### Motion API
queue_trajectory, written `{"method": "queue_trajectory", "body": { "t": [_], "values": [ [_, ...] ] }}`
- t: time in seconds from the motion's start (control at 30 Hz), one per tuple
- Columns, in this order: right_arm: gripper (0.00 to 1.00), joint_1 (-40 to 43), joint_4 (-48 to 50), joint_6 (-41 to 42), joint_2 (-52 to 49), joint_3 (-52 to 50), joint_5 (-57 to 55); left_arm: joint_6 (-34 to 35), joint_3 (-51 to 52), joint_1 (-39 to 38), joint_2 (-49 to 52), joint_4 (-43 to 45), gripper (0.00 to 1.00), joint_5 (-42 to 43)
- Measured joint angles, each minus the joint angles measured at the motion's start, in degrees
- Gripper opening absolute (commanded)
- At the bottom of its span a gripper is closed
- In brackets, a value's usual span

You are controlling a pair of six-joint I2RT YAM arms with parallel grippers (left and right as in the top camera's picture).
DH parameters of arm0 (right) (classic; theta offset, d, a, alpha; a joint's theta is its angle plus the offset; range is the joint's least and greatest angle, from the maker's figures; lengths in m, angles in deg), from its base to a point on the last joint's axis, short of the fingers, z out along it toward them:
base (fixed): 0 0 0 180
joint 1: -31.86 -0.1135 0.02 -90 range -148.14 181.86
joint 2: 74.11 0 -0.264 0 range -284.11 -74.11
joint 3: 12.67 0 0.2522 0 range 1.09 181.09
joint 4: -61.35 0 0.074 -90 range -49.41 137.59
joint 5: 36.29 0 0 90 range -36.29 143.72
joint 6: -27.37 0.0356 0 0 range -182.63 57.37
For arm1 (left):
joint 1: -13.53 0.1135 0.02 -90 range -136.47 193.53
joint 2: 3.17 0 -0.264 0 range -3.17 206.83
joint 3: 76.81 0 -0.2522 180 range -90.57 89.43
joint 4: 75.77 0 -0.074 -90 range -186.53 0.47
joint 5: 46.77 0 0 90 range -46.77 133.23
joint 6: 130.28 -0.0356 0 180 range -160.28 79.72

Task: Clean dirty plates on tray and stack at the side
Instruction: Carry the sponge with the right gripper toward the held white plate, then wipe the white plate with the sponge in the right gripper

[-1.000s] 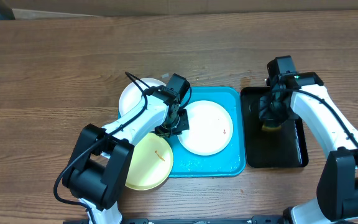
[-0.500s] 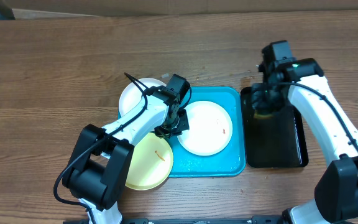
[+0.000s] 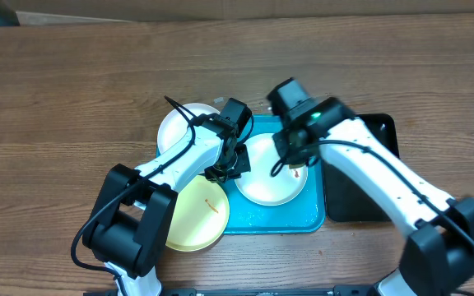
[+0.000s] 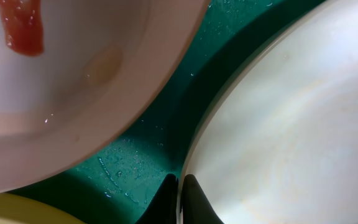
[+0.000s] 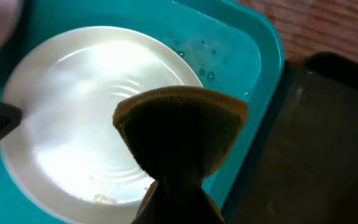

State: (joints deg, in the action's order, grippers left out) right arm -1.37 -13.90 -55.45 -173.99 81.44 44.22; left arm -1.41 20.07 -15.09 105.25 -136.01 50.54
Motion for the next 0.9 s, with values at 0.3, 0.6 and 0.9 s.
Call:
{"method": "queue_trajectory", "body": {
  "t": [0.3,0.6,0.9],
  "values": [
    [0.04,-3.96,0.85,4.63,-10.01,-0.11,-12.79,0.04,0.00,0.04,0.00,-0.48,0.04,0.22],
    [0.04,-3.74,1.55,5.73,-13.66,-0.44,-14.64,0.04,0.00,1.38,0.00,-1.03,0.04,0.61],
    [0.04,-3.58,5.11,6.14,-14.29,-2.60,-6.67,0.04,0.00,1.33,0.00,-1.03,0.04,0.44]
  ]
}}
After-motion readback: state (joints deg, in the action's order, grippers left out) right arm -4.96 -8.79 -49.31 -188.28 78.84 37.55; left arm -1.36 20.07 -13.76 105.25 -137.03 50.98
